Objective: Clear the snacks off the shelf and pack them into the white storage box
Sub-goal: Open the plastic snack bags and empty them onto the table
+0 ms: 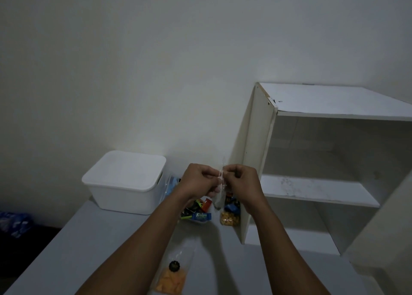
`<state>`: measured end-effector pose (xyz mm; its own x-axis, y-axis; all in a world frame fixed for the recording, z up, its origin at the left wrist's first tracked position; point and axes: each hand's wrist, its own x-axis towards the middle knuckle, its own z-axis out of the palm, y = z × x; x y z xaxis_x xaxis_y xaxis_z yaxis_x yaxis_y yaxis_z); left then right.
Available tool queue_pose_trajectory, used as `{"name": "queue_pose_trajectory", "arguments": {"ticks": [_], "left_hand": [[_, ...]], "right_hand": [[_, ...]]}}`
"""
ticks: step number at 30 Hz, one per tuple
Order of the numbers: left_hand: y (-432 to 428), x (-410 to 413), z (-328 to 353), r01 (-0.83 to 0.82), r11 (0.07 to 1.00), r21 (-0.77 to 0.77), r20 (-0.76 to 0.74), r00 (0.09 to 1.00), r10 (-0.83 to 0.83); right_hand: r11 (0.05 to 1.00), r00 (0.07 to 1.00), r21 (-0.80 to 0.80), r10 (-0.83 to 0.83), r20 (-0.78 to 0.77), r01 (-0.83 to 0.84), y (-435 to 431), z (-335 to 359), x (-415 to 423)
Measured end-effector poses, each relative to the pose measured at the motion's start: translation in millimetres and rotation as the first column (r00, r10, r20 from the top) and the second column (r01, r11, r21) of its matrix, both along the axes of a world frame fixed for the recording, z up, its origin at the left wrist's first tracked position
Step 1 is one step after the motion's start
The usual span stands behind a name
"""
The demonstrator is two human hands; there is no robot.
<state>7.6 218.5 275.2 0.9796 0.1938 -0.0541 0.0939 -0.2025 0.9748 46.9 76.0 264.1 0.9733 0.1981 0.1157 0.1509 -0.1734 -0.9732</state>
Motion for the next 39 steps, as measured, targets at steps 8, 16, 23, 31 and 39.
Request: {"name": "queue_pose_trajectory", "arguments": {"ticks": [8, 16, 23, 31, 39], "left_hand": [[-4, 5, 1, -0.043, 0.996, -0.072, 0.043, 0.998, 0.047], [-7, 8, -7, -0.084, 0.992, -0.097, 0.07, 0.993, 0.091], [-10, 11, -4, -0.105, 0.98, -0.17, 0.076, 0.99, 0.119], [-18, 12, -8, -0.153, 0.956, -0.249, 0.036, 0.985, 0.167], [-20, 16, -12, -0.185, 0.94, -0.286, 0.018, 0.98, 0.198]], "right_hand": [[0.998, 0.998, 0.012, 0.054, -0.013, -0.054, -7, 0, 0], [0.988, 0.988, -0.013, 0.154, 0.002, -0.154, -17, 7, -11], [0.985, 0.987, -0.061, 0.159, 0.003, -0.159, -21, 6, -12], [0.993, 0.994, -0.099, 0.072, 0.087, -0.064, -17, -6, -7], [0.996, 0.991, -0.092, -0.01, 0.132, 0.022, -10, -10, -2]]}}
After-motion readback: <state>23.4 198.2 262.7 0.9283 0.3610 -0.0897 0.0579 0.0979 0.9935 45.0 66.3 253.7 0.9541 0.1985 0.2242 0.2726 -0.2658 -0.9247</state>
